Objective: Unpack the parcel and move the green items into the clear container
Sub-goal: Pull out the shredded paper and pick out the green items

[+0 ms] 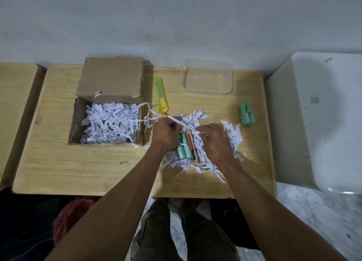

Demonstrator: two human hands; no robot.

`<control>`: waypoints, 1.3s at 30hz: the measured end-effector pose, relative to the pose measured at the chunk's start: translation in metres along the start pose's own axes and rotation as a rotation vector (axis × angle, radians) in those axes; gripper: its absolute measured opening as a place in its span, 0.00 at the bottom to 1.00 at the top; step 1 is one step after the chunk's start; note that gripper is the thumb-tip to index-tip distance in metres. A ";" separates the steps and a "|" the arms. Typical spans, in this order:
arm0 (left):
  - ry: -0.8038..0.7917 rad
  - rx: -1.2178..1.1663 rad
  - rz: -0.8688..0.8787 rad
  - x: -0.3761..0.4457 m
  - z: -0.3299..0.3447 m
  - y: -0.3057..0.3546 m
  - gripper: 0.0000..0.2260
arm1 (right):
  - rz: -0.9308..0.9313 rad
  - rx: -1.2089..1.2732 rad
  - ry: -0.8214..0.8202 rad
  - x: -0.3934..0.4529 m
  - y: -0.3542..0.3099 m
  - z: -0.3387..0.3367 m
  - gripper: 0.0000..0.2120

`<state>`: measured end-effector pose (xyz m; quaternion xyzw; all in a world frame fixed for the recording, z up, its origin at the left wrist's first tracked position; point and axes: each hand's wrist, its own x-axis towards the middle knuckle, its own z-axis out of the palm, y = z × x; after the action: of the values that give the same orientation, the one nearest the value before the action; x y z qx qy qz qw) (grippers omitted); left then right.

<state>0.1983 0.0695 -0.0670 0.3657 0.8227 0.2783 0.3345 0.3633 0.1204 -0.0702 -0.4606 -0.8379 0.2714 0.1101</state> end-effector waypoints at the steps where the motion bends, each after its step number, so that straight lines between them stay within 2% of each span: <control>1: 0.026 -0.050 -0.018 0.003 0.000 0.000 0.06 | -0.006 0.015 0.025 0.000 0.002 -0.001 0.17; 3: 0.078 -0.085 -0.053 0.006 -0.003 -0.006 0.06 | -0.018 0.036 0.056 -0.003 0.008 -0.005 0.15; 7: 0.146 -0.045 -0.055 0.000 -0.011 -0.019 0.07 | 0.053 0.073 0.104 -0.008 0.023 -0.016 0.19; 11: 0.177 -0.091 -0.017 -0.008 -0.018 -0.023 0.09 | 0.155 0.057 0.084 -0.009 0.023 -0.022 0.14; 13: 0.212 -0.077 0.088 -0.019 -0.020 -0.024 0.12 | 0.131 0.016 0.088 -0.010 0.012 -0.025 0.18; 15: 0.302 0.014 0.248 -0.035 -0.016 -0.029 0.13 | 0.069 0.005 0.173 -0.016 -0.007 -0.028 0.20; 17: 0.314 0.088 0.330 -0.049 -0.008 -0.037 0.15 | 0.010 0.022 0.236 -0.024 -0.028 -0.023 0.19; 20: 0.262 0.186 0.444 -0.057 0.008 -0.053 0.17 | 0.031 0.110 0.115 -0.034 -0.053 -0.004 0.12; 23: 0.168 0.308 0.456 -0.053 0.017 -0.074 0.20 | 0.133 0.075 -0.043 -0.038 -0.059 0.016 0.17; 28: 0.140 0.359 0.468 -0.056 0.021 -0.096 0.23 | 0.202 0.025 -0.085 -0.036 -0.059 0.027 0.25; 33: 0.211 0.377 0.471 -0.061 0.025 -0.099 0.23 | 0.195 -0.004 -0.146 -0.035 -0.056 0.031 0.35; 36: 0.232 0.394 0.451 -0.062 0.025 -0.096 0.23 | 0.196 0.043 -0.141 -0.031 -0.052 0.029 0.33; 39: 0.242 0.395 0.433 -0.063 0.026 -0.094 0.23 | 0.244 0.197 -0.113 -0.029 -0.052 0.019 0.31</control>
<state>0.2103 -0.0287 -0.1273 0.5545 0.7978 0.2192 0.0895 0.3343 0.0676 -0.0549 -0.5299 -0.7500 0.3890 0.0737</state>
